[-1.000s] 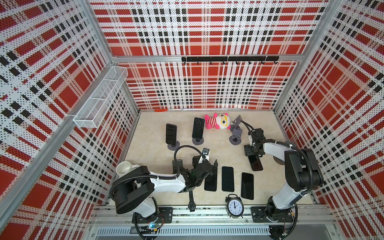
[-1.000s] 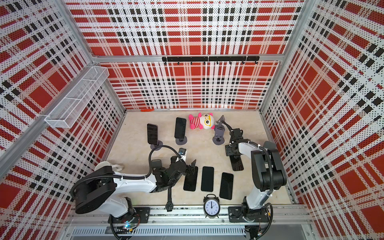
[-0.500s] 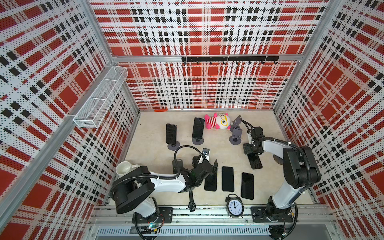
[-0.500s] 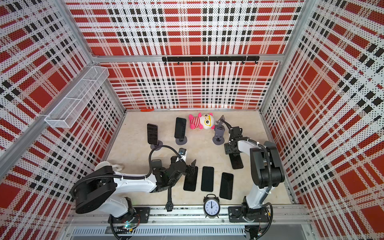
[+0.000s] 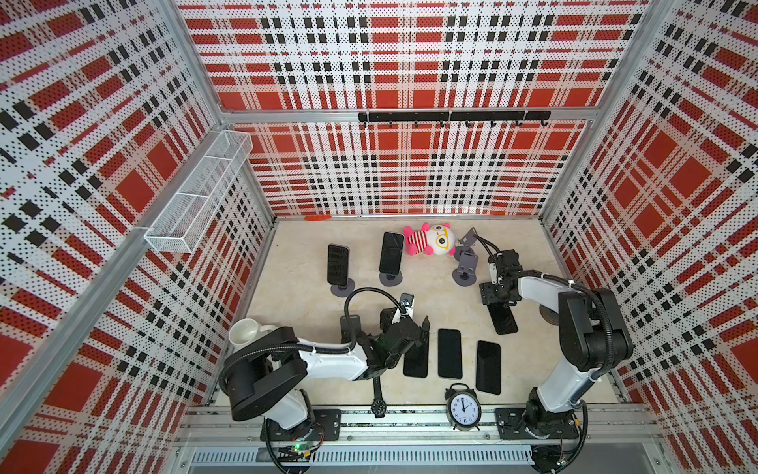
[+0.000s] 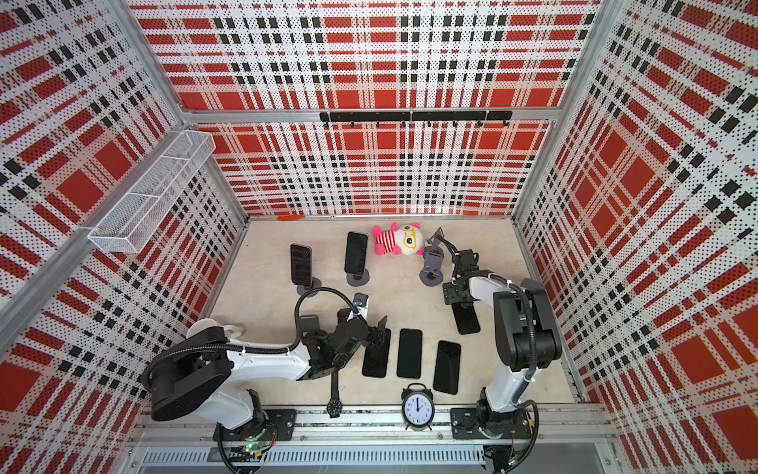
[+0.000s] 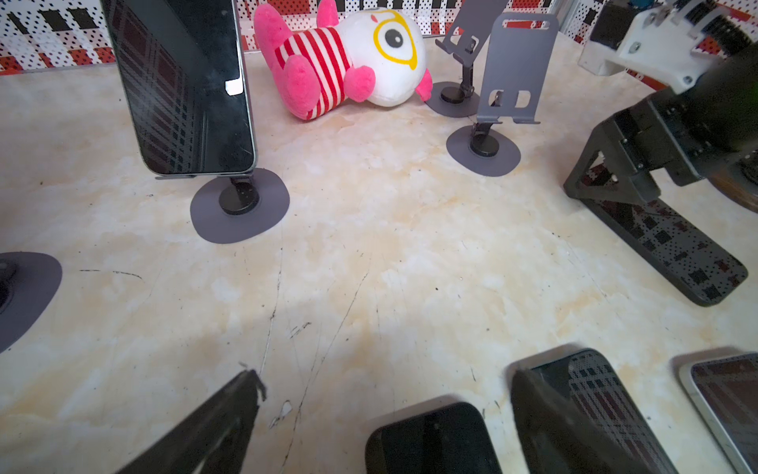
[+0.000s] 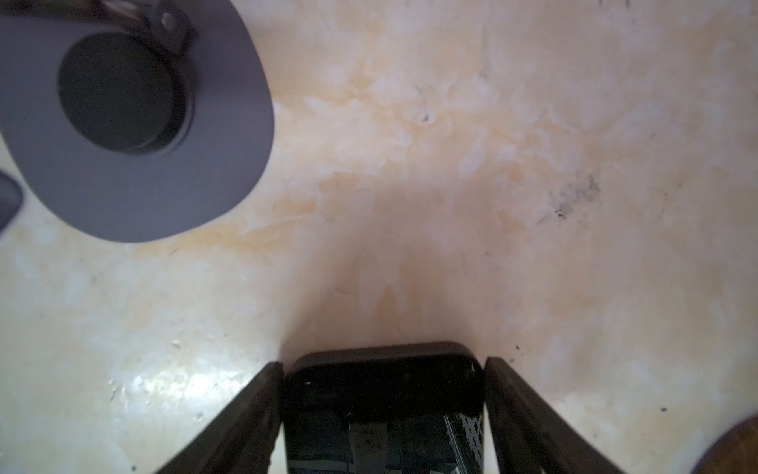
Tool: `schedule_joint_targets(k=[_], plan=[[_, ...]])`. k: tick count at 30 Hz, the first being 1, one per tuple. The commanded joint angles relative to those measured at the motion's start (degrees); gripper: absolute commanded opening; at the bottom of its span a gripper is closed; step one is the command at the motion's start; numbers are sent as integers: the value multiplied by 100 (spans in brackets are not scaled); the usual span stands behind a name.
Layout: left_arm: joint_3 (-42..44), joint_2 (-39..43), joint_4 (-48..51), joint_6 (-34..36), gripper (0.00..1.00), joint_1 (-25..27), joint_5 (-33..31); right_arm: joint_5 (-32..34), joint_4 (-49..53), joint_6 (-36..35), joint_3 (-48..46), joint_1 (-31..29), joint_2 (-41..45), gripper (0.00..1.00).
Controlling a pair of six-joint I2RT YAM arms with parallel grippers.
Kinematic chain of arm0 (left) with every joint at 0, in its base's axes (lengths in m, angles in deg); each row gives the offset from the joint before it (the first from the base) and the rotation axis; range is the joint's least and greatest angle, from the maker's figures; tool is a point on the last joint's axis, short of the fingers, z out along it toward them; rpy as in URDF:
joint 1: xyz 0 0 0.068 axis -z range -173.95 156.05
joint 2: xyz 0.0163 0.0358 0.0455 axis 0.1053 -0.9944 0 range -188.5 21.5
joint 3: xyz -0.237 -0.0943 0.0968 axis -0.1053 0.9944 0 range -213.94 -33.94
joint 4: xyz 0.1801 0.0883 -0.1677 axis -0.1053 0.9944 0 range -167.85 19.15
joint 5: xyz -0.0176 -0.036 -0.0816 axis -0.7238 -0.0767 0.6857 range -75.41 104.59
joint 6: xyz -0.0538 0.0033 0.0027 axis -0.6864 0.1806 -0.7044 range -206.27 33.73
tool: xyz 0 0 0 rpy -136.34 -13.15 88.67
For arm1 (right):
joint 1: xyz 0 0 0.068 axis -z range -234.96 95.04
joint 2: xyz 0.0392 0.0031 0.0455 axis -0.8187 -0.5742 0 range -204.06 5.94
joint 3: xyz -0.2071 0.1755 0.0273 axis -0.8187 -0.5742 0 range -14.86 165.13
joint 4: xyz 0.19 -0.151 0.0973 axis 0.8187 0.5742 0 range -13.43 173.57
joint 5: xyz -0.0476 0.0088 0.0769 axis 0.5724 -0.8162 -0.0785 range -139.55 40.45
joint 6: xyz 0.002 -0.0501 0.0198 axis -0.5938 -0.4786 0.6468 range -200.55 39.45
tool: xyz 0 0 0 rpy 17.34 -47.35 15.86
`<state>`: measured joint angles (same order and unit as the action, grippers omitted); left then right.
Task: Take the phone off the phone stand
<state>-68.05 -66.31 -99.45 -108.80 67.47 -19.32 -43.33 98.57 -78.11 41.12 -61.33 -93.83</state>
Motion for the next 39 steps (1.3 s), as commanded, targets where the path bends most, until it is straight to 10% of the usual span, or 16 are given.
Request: schedule_joint_targets(k=[1,22,27,39], plan=[[-61,-65,-116,64,98,-30,-89,64,410,-104,-64,52,-177,79],[-1626,1700,1881,-116,98,-334,581,-669,-89,670,-3,66,1931,90],[-1889,2113,2155,-108,98,-817,892,-1174,-294,811,-126,-20,2608,90],[-2197,2504,2809,-248,98,-2317,1644,-76,-1154,780,-393,-1406,3224,95]])
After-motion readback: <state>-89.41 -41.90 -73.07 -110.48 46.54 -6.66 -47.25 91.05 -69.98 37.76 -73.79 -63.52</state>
